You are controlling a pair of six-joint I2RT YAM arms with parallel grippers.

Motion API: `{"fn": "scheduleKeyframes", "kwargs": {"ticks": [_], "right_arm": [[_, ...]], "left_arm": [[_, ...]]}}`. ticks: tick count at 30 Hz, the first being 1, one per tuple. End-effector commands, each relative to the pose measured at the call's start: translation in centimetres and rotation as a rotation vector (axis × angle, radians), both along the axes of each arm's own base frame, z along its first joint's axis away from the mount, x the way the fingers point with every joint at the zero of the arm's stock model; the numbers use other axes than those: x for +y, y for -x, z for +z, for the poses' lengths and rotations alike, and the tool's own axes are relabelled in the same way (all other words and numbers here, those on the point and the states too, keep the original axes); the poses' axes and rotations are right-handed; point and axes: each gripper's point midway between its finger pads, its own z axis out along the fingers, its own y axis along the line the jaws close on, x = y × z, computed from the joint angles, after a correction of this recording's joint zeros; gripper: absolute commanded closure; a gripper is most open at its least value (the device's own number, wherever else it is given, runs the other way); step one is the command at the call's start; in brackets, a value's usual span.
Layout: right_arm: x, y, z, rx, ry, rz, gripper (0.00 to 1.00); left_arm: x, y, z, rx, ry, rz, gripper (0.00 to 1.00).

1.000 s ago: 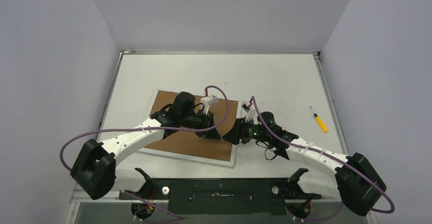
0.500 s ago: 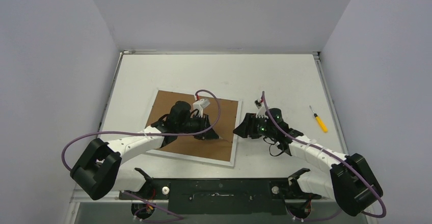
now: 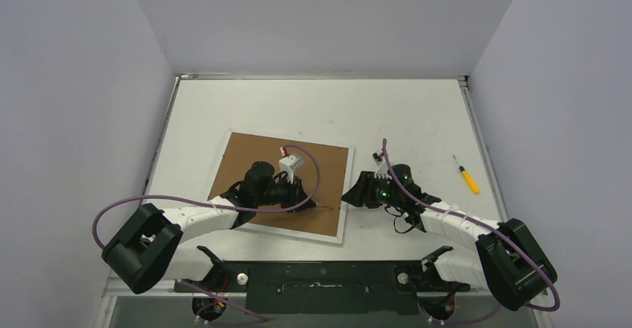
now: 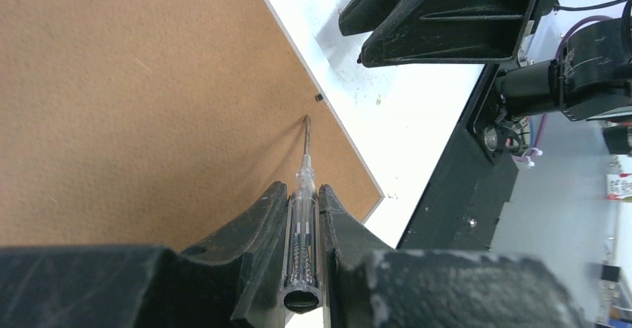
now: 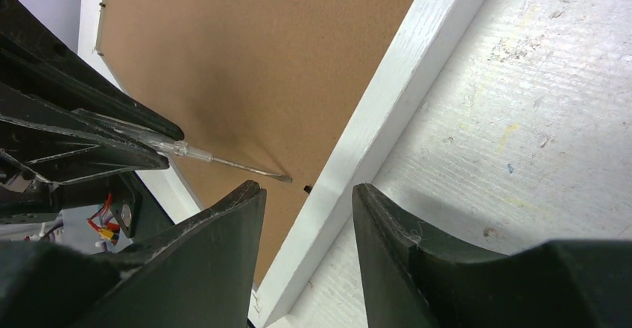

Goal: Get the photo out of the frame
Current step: Release the photo frame item from the photo frame.

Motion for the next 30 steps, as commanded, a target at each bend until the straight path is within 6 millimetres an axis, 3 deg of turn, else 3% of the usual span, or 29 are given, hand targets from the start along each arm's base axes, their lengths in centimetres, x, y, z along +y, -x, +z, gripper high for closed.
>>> {"fn": "scheduleKeyframes", "kwargs": {"ticks": [1,13,30], "right_arm": [[0.4,-0.5,0.6,-0.046,-0.028,0.015,0.54],[0.4,0.0,-0.6,-0.02,-0.008,0.048,0.57],[0.5,0.4,-1.4,-0.003,0.001,0.072,0.59]], "left_arm": [[-0.8,-1.4,1.4,-0.183,0.027,-0.052,1.0],[-1.8,0.9,0.4,-0.187,0.029,-0.289,1.0],[-0.6,-0.5,-0.1,-0.21,-0.024,-0.277,1.0]]}}
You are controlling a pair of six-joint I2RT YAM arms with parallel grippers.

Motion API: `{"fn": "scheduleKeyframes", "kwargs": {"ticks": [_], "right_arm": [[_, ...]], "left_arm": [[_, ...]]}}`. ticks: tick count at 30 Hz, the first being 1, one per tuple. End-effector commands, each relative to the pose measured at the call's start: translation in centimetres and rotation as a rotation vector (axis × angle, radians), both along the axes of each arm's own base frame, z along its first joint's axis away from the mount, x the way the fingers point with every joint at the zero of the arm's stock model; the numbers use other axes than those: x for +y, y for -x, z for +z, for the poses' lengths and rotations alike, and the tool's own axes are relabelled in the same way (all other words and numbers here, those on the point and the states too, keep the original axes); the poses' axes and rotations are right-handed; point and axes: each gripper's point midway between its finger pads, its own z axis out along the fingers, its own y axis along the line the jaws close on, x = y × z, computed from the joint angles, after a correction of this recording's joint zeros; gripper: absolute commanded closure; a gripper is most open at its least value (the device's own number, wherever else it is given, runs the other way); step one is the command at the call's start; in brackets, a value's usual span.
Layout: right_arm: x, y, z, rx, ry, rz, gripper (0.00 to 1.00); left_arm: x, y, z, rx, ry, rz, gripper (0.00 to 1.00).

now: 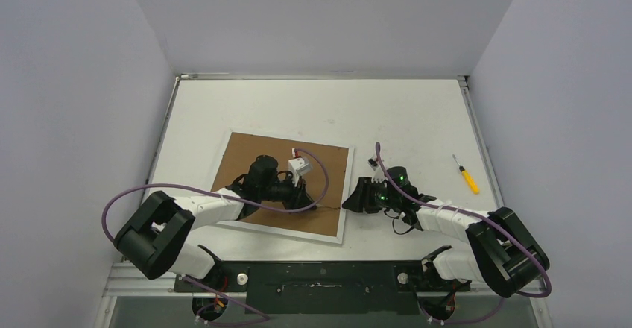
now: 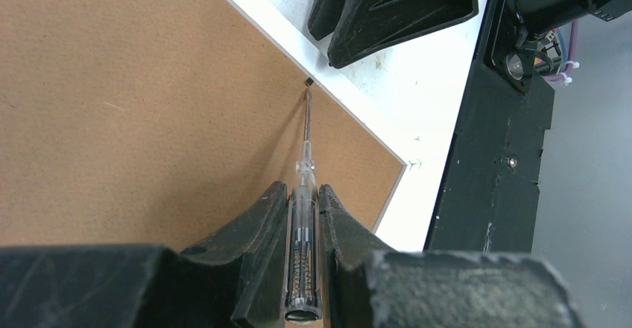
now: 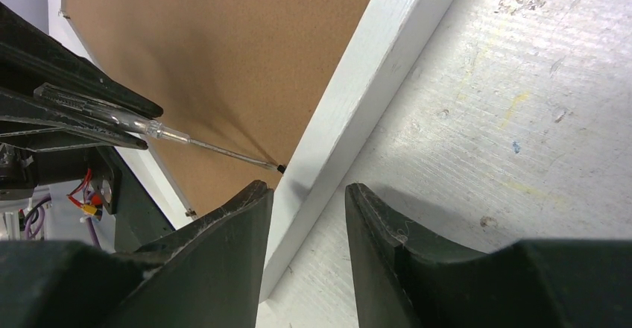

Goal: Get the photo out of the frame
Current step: Release the photo frame item from the photo frame.

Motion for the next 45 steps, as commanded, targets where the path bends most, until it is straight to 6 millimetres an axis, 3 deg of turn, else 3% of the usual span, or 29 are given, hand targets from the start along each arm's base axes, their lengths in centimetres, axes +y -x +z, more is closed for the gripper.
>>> {"fn": "scheduleKeyframes", "kwargs": {"ticks": [1,25,33,39,45], "right_arm": [[0.5,-0.9,1.0,-0.063,-0.032,0.013,0.59],[0.5,-0.6,0.6,-0.048,-0.029,0.025,0.62],[0.8,-0.8,0.7,-0.043,-0.04,0.028,0.71],[1.4,-0.3,0.2,-0.018,-0.056,0.047,0.87],[1.8,0.1,-0.1,0.004,-0.083,0.054,0.92]], "left_arm": [[-0.1,-0.7,0.9,-0.04,0.011,-0.016,1.0],[-1.0,-0.8,0.5,-0.002,0.024,-0.09,1.0],[-1.3,-0.9,0.6,0.004,0.038,-0.1,1.0],[-1.7,-0.6,0.7,0.015,0.061,-0.114,1.0],[-2.0,-0.5,0.4,0.024,0.058,-0.122,1.0]]}}
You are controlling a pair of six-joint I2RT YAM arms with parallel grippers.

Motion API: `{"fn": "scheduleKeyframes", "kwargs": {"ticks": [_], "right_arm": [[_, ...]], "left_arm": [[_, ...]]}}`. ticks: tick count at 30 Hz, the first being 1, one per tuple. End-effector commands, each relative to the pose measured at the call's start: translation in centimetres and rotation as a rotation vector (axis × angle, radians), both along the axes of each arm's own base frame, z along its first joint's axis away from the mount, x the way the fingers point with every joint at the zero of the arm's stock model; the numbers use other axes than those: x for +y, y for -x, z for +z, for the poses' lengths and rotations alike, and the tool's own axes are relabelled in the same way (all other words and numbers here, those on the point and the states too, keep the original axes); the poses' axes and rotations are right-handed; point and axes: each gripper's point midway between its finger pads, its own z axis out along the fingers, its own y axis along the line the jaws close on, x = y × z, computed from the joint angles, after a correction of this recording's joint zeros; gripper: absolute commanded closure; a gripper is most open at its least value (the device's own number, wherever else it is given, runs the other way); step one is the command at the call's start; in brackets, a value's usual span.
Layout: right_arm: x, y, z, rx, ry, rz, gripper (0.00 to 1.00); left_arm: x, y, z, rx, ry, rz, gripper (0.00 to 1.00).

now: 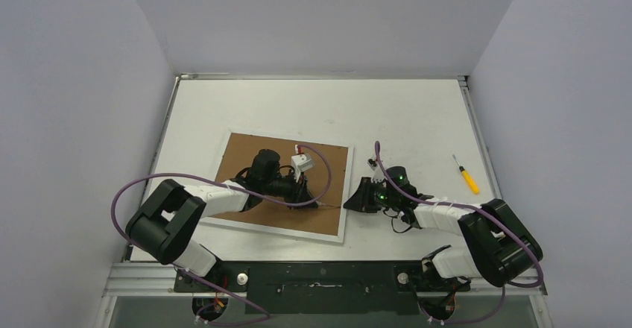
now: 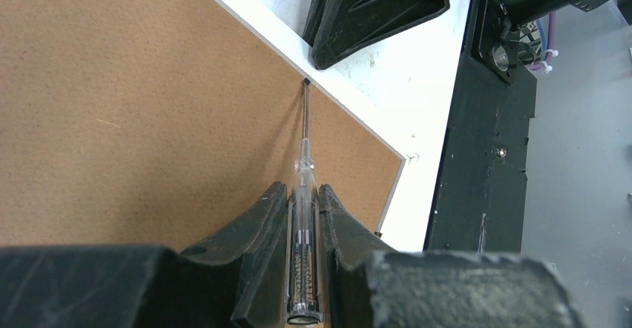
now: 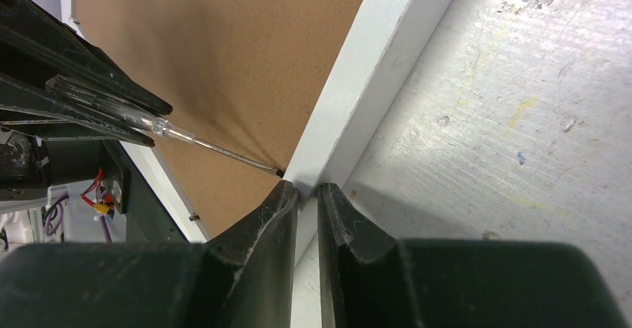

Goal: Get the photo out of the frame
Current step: Release the photo frame item from the photo frame.

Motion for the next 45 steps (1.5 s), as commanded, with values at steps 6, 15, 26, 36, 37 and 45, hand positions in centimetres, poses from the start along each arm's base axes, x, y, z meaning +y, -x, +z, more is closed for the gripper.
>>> {"fn": "scheduleKeyframes", "kwargs": {"ticks": [6,15,26,36,37,45], "right_arm": [[1.5,0.2,0.3,-0.025,-0.054,0.05,0.93],[1.6,0.3,0.2,-0.022,-0.047,0.058,0.93],[1.4,0.3,0.4,-0.032,-0.032,0.055,0.93],[1.5,0.1,0.5,-0.036,-0.032,0.049,0.93],[1.5,0.1,0.5,-0.036,-0.033,0.05,0.93],[1.2,0.1,0.6,-0.04,-0.028,0.038,0.93]], "left_arm": [[-1.6,0.1,0.6,-0.013,0.04,-0.055,1.0],[-3.4,0.4,2.3,-0.028,0.076,-0.087,1.0],[-4.9,2.0,3.4,-0.043,-0.096,-0.104,1.0],[-6.7,3.6,5.4,-0.086,-0.088,-0.097,1.0],[-7.0,3.6,5.4,-0.088,-0.089,-0.099,1.0],[-9.9,4.6,6.6,-0.087,-0.079,-0.102,1.0]]}}
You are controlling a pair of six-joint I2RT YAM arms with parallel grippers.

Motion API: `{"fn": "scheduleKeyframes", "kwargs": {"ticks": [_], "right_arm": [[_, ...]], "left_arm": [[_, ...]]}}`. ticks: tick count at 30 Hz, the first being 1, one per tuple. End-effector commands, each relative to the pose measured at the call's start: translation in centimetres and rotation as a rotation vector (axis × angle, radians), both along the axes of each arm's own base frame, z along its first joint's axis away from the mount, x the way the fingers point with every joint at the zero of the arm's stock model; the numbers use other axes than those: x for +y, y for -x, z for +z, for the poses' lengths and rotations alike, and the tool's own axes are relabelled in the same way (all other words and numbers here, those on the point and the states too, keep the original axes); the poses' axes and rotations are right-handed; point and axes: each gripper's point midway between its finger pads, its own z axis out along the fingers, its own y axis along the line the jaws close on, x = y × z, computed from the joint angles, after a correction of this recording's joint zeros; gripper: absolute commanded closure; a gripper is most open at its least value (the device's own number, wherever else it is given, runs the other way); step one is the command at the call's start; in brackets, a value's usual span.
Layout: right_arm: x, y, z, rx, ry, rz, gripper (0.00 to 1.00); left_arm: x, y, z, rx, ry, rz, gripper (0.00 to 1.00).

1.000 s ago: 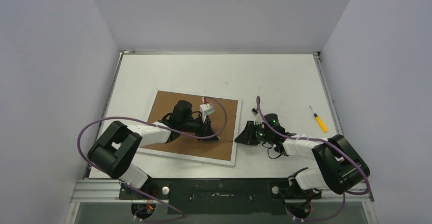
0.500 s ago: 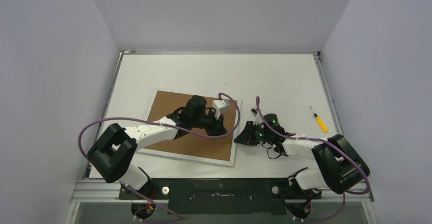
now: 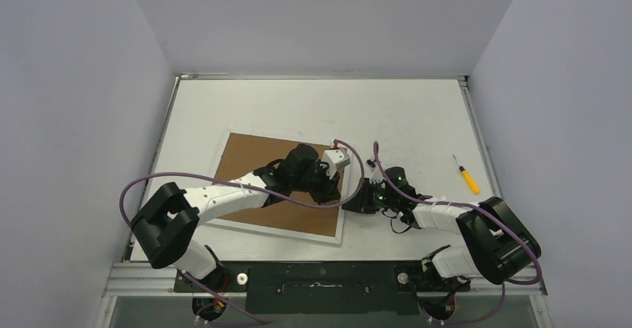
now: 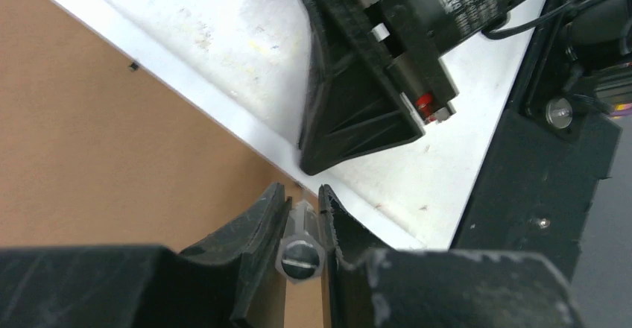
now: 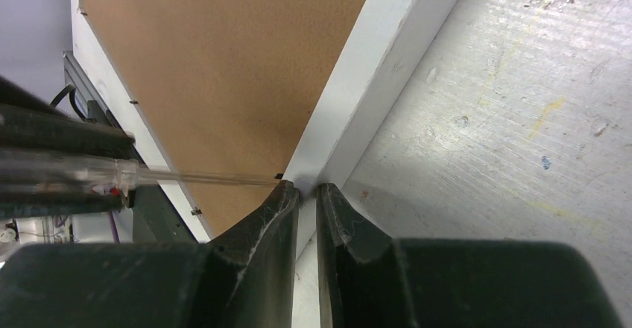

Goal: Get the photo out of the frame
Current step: Release the photo frame item from the photo frame.

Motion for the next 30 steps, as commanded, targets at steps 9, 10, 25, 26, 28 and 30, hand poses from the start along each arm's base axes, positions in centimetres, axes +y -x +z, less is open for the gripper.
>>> {"fn": "scheduleKeyframes", "kwargs": {"ticks": [9,10,25,26,28,30], "right_arm": [[0.5,-0.2,0.7,-0.054,-0.001,0.012,0.93],[0.5,-0.2,0.8,-0.057,0.0,0.01,0.93],[-0.2,-1.2,3.8,-0.188,-0.012,0.001,0.69],[-0.2,-1.3,4.1,-0.199,-0.013,0.0,0.68],[-0.1,-1.5,4.6,-0.216,-0.018,-0.001,0.68],[0.1,-1.8,5.3,-0.234,-0.036,-0.006,0.66]], "left_arm": [[-6.0,7.0,2.0,0.156,0.1,-0.135,1.0],[-5.6,6.7,1.8,0.148,0.085,-0.114,1.0],[1.2,2.6,5.5,0.12,0.307,0.043,1.0],[1.5,2.4,5.5,0.113,0.327,0.059,1.0],[1.8,2.1,5.7,0.088,0.392,0.094,1.0],[1.8,1.9,6.0,0.083,0.454,0.111,1.0]]}}
